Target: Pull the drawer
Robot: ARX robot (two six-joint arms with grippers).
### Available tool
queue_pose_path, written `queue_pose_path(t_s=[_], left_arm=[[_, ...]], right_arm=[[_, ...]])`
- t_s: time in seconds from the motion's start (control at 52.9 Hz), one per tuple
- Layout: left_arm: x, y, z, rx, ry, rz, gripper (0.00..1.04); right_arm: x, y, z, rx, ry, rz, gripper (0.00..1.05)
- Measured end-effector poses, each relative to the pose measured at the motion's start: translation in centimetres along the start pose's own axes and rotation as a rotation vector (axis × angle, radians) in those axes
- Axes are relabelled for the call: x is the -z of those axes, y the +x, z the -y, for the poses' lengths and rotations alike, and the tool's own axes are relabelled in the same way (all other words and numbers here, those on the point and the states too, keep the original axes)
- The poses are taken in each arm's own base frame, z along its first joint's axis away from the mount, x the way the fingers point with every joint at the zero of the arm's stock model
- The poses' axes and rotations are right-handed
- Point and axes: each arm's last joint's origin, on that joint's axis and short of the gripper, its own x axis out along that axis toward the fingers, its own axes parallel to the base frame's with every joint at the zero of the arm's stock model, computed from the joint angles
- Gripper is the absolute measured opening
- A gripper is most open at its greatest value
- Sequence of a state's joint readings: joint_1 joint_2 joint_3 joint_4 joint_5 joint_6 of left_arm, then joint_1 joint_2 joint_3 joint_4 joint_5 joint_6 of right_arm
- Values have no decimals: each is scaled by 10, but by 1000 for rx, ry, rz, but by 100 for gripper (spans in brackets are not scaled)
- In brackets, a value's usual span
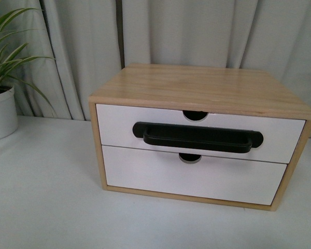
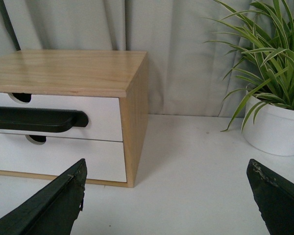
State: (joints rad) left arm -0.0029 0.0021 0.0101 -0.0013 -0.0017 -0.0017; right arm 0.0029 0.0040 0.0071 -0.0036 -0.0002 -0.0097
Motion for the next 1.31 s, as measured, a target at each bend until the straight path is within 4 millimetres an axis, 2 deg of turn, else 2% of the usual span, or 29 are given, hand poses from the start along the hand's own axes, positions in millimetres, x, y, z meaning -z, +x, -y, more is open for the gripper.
queue_pose_path(t_s=[0.889,0.908,1.003,1.059,1.116,1.249,1.305], left_arm=[[0,0,0,0,0,0,99],[0,0,0,-10,-1,-2,99],[4,6,7,-400,62,-181,99],[4,10,14,-459,119,-199,99],[-3,19,23,-367,165,-188,99],[-20,52,48,-5,363,-163,99],[-24,61,53,107,367,-144,99]], right_arm=[[0,0,0,0,0,0,96],[0,0,0,-1,0,0,96],[1,5,-1,-188,12,-243,96],[-2,11,-2,-270,1,-312,96],[-6,21,-3,-330,-45,-364,96],[-20,48,-6,-438,-188,-404,96],[-26,55,-8,-475,-234,-402,96]])
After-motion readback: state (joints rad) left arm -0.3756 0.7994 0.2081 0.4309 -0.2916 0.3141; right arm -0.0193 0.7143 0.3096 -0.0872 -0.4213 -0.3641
